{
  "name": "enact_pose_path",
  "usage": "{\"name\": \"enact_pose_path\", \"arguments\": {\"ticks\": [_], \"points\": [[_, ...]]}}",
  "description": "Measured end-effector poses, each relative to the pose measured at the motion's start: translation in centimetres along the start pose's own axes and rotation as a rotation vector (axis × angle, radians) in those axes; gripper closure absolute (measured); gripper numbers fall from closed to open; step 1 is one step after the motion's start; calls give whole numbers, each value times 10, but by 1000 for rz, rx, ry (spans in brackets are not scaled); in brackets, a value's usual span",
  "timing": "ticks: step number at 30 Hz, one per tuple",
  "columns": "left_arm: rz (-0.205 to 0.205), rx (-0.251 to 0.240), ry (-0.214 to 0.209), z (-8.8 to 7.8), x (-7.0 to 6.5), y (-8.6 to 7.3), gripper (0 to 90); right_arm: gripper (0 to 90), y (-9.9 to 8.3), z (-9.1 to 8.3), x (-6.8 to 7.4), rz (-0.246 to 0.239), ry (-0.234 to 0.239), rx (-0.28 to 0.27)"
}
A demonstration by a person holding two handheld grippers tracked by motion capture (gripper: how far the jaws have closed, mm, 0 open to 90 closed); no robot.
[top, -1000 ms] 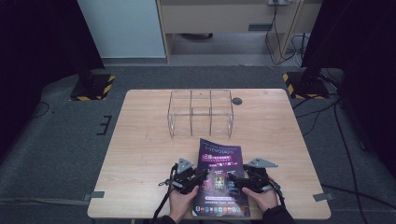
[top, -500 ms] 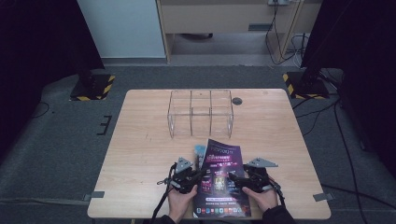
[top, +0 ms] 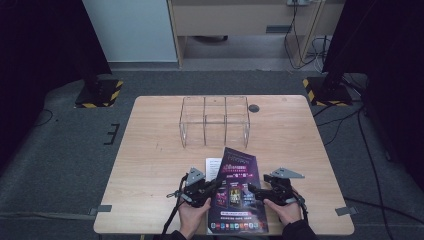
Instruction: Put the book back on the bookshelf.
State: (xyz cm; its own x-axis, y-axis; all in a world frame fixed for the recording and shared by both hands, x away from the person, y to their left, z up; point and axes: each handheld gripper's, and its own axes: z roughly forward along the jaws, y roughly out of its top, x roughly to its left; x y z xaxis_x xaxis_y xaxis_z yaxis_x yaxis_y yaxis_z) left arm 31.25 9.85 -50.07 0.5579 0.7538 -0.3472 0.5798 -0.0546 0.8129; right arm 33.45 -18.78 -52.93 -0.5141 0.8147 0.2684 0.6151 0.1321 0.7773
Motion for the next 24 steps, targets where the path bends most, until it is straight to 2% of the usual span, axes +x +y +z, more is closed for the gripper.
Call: {"name": "enact_pose_path", "arguments": {"ticks": [7, 14, 17, 21, 24], "points": [[8, -46, -7, -10, -2, 7, 850, 195, 0, -2, -2, 8, 14, -7], [14, -97, -16, -20, -3, 15, 851, 191, 1, -2, 0, 16, 62, -27], [22, -104, -16, -23, -4, 17, 851, 191, 2, 0, 2, 17, 90, -35], [29, -113, -19, -25, -6, 19, 850, 191, 4, 3, 4, 5, 105, -28], [36, -122, -22, -28, -7, 21, 850, 191, 5, 5, 5, 17, 118, -21]]}}
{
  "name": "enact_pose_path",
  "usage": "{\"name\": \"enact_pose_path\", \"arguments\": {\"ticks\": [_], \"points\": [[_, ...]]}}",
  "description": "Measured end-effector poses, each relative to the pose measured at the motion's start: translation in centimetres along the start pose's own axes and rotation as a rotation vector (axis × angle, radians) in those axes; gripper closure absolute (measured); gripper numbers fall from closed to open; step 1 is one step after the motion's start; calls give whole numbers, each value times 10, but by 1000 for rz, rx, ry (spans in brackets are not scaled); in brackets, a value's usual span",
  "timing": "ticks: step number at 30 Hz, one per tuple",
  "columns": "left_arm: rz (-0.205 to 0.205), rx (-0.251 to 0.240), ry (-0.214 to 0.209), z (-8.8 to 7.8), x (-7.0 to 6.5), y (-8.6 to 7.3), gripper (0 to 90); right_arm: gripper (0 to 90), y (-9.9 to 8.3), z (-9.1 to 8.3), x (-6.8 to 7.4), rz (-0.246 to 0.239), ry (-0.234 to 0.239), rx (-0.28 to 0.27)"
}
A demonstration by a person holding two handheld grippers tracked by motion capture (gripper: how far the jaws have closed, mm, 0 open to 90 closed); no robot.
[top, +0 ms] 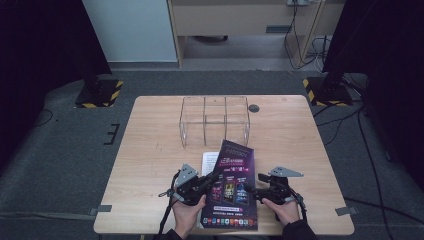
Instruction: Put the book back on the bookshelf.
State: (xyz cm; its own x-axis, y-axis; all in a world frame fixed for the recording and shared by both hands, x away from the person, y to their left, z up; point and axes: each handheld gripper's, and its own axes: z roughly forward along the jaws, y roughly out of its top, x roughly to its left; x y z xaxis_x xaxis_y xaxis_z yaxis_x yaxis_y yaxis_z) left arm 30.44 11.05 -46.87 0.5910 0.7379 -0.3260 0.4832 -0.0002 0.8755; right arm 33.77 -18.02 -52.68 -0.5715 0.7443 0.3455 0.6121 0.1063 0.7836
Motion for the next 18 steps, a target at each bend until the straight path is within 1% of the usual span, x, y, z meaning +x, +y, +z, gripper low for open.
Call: {"name": "enact_pose_path", "arguments": {"ticks": [4, 7, 9, 10, 11, 13, 15, 16, 18], "points": [[8, -13, -7, -3, -2, 3, 850, 191, 0, 3, -1, 7, 21, -3], [16, -17, -9, -4, -3, 4, 850, 192, 1, 6, -1, 19, 48, -8], [18, -18, -9, -5, -3, 4, 850, 197, 0, 8, 0, 18, 65, -2], [19, -17, -8, -4, -3, 4, 850, 198, 0, 10, 0, 28, 77, 6], [19, -15, -7, -4, -4, 4, 850, 198, 0, 12, 0, 27, 89, 11], [20, -14, -5, -4, -3, 4, 850, 199, -1, 14, 0, 41, 102, 18], [20, -12, -4, -4, -3, 3, 850, 207, -1, 17, -1, 60, 128, 31], [21, -12, -4, -3, -3, 3, 850, 208, -2, 18, -1, 63, 148, 41], [22, -11, -4, -3, -3, 3, 850, 210, -2, 21, -1, 73, 168, 53]]}}
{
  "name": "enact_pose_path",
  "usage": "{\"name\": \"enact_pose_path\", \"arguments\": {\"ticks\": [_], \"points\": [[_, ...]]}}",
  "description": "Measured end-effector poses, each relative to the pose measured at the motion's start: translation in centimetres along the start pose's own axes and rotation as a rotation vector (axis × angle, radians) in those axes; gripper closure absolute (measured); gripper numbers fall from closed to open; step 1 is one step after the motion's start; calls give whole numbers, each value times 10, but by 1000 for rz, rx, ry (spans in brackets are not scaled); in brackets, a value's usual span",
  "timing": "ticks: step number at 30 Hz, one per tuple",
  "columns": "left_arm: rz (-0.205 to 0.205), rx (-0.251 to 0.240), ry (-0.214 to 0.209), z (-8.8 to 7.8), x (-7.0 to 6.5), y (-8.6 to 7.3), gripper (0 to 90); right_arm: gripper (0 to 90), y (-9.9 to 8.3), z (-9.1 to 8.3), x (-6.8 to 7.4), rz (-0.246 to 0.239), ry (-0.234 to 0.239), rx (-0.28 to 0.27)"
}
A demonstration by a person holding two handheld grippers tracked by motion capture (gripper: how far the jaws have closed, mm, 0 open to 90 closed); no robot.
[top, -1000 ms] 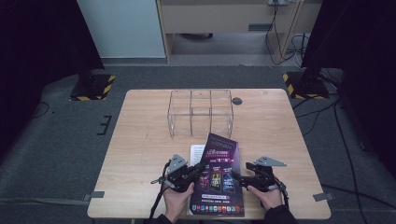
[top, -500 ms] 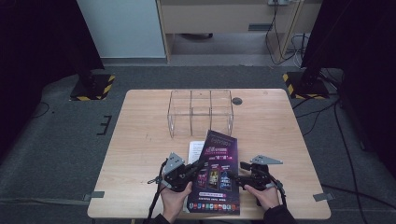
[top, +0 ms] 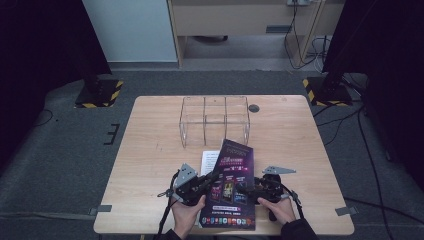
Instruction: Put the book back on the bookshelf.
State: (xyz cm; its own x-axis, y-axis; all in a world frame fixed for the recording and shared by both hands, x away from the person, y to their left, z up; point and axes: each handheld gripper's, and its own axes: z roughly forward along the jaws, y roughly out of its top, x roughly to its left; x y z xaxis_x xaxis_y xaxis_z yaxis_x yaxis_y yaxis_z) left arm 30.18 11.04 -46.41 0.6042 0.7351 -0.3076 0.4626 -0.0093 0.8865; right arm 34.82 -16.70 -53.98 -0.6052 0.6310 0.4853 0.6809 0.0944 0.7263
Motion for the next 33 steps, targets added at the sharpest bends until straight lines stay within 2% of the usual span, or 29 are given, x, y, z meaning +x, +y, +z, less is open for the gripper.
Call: {"name": "enact_pose_path", "arguments": {"ticks": [4, 6, 8, 11, 12, 13, 14, 19, 22, 27, 33], "points": [[2, 2, -1, 0, 0, 0, 850, 234, -1, 4, -1, 36, 42, 23], [2, 1, -1, 0, 0, -1, 850, 252, -1, 4, -1, 45, 43, 26], [4, 0, 1, 0, 0, -1, 850, 318, 0, 3, -2, 66, 40, 35], [5, -2, 6, 0, 1, -1, 850, 452, 2, -2, -5, 129, 41, 51], [5, -2, 6, 0, 1, -1, 850, 452, 2, -2, -5, 129, 41, 51], [5, -2, 9, 0, 1, -1, 850, 486, 3, -4, -5, 150, 42, 51], [8, -1, 14, 1, 2, -2, 850, 567, 4, -8, -6, 185, 51, 45], [16, 4, 26, 2, 4, -3, 849, 680, 6, -14, -6, 243, 82, 33], [29, 8, 39, 3, 5, -5, 849, 733, 6, -16, -6, 258, 104, 31], [25, 10, 46, 3, 9, -5, 849, 763, 7, -19, -4, 269, 121, 27], [16, 9, 68, 3, 15, -7, 848, 796, 9, -25, 0, 262, 121, -14]]}}
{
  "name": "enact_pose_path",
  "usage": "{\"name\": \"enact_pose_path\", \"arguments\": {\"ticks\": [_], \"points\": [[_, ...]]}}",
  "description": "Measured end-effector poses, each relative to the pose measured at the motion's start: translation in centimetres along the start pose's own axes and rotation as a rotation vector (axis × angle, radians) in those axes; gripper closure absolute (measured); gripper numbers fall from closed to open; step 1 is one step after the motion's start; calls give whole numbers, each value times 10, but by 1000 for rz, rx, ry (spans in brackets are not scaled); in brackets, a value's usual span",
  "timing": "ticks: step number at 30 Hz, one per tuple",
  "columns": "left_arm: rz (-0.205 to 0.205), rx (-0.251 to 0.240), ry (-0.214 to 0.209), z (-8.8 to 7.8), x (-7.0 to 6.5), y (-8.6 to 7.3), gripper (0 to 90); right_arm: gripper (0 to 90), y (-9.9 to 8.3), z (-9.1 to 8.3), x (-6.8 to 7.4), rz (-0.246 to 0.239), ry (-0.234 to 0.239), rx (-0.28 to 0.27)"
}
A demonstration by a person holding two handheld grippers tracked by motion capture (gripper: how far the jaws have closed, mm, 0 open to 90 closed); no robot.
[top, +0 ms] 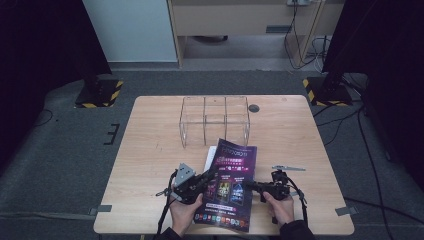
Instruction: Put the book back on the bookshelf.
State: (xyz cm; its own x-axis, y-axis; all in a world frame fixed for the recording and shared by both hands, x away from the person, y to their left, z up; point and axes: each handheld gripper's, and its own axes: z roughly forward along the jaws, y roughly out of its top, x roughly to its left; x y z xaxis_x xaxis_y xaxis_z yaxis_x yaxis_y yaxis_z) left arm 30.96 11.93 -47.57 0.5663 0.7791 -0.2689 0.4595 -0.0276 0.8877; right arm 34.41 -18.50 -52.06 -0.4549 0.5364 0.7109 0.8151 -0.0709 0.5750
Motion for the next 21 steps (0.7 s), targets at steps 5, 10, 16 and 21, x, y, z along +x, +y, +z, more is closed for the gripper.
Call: {"name": "enact_pose_path", "arguments": {"ticks": [5, 10, 16, 21], "points": [[-7, 7, 15, 1, 4, -2, 847, 822, 3, -8, 5, -27, 12, -43], [-9, 15, 23, 2, 7, -3, 829, 837, 5, -13, 10, -57, 13, -68], [-23, 38, 31, 4, 12, -3, 765, 843, 8, -18, 18, -98, 6, -78], [-28, 60, 47, 6, 16, -6, 639, 844, 10, -22, 23, -136, 0, -84]]}}
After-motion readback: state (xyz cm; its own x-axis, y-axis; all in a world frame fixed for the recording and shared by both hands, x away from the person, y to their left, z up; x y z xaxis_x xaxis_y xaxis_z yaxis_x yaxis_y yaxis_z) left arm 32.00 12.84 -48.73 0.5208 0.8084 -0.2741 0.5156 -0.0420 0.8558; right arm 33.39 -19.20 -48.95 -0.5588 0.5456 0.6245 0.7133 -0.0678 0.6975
